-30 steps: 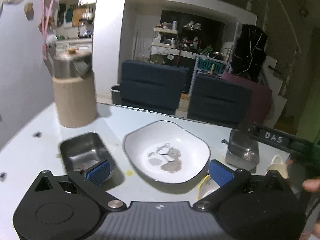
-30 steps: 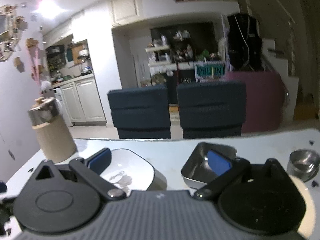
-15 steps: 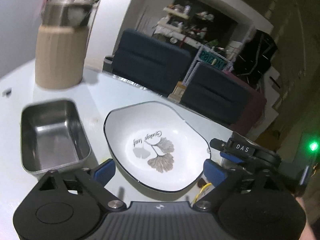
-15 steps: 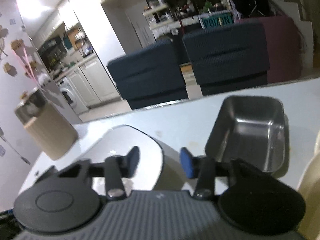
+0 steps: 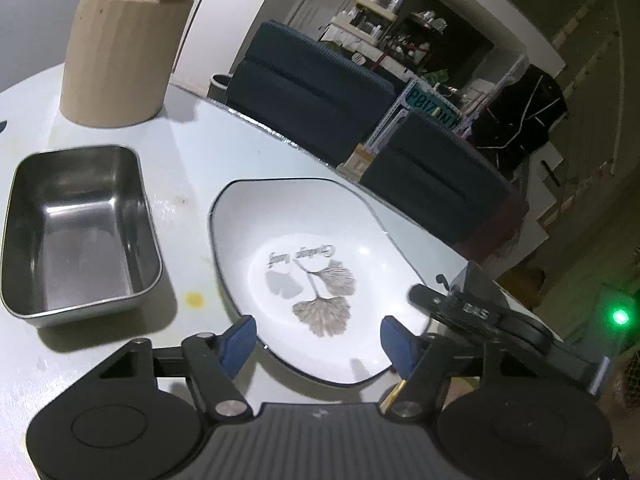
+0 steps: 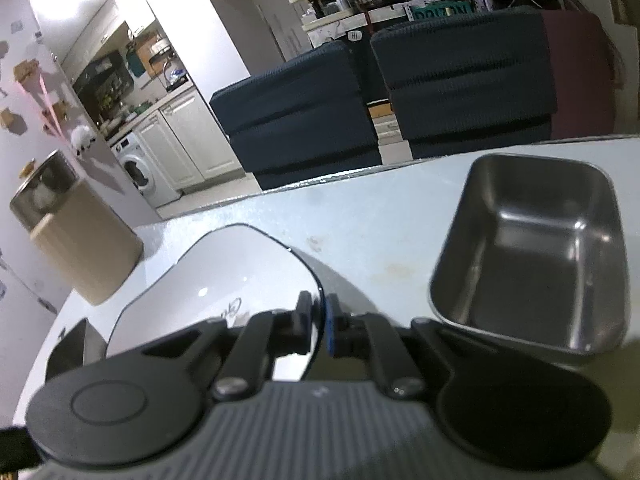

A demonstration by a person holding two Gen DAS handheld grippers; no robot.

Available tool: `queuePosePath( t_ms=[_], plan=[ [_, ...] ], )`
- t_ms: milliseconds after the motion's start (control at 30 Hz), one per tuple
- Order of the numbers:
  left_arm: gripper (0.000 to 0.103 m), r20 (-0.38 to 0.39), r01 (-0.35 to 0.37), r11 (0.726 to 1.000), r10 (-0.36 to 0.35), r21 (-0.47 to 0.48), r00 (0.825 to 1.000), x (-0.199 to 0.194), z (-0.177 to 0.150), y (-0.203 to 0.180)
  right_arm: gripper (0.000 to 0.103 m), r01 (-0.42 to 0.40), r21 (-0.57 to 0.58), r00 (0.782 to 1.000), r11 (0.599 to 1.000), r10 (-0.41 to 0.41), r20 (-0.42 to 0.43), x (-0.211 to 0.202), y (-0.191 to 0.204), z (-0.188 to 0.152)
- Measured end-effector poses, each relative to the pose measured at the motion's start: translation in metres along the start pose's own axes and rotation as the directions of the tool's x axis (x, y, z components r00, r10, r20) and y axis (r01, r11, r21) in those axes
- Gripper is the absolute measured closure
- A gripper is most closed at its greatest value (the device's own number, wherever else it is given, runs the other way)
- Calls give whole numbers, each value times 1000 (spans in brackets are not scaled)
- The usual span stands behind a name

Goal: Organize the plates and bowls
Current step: 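Move both grippers toward the rim of the white ginkgo-print plate, then close the left gripper on the plate rim while the right gripper grips the rim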

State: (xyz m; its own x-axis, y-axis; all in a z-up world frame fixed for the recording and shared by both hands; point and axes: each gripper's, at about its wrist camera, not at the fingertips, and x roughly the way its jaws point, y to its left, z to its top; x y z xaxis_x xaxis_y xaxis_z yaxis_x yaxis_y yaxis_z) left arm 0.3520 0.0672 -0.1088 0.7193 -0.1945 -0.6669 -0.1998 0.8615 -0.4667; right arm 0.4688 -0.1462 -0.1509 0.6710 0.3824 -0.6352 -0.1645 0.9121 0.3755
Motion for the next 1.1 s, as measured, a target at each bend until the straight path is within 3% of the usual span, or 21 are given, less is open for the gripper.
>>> queuePosePath(
  t_ms=[333, 467, 767, 867, 933, 967, 1100],
  plan=[
    [50, 14, -36, 999, 36, -27, 999, 2, 5, 6, 93, 15, 31, 998, 999, -13, -66, -28, -10, -10],
    [52, 44, -56, 998, 55, 8, 997, 6, 12, 4, 92, 9, 9, 996, 1000, -8, -85, -36, -8, -16],
    [56, 67, -148, 982, 141, 115, 988, 26, 29, 3, 86, 2, -4, 974, 1000, -3, -227, -44, -2, -15],
    [56, 78, -161, 976, 150, 146, 986, 31, 32, 4, 82, 29, 0, 989, 1000, -29, -148, -40, -6, -7],
    [56, 86, -165, 971, 152, 173, 985, 34, 35, 4, 59, 15, 28, 996, 999, -13, -85, -40, -10, -1],
    [56, 89, -170, 968, 156, 185, 984, 36, 36, 4, 55, -3, 56, 998, 998, 6, -58, -38, -14, 3],
    [60, 78, -170, 962, 157, 215, 985, 44, 38, 5, 54, -59, 78, 998, 995, 61, -19, -22, -17, 15]
  ],
)
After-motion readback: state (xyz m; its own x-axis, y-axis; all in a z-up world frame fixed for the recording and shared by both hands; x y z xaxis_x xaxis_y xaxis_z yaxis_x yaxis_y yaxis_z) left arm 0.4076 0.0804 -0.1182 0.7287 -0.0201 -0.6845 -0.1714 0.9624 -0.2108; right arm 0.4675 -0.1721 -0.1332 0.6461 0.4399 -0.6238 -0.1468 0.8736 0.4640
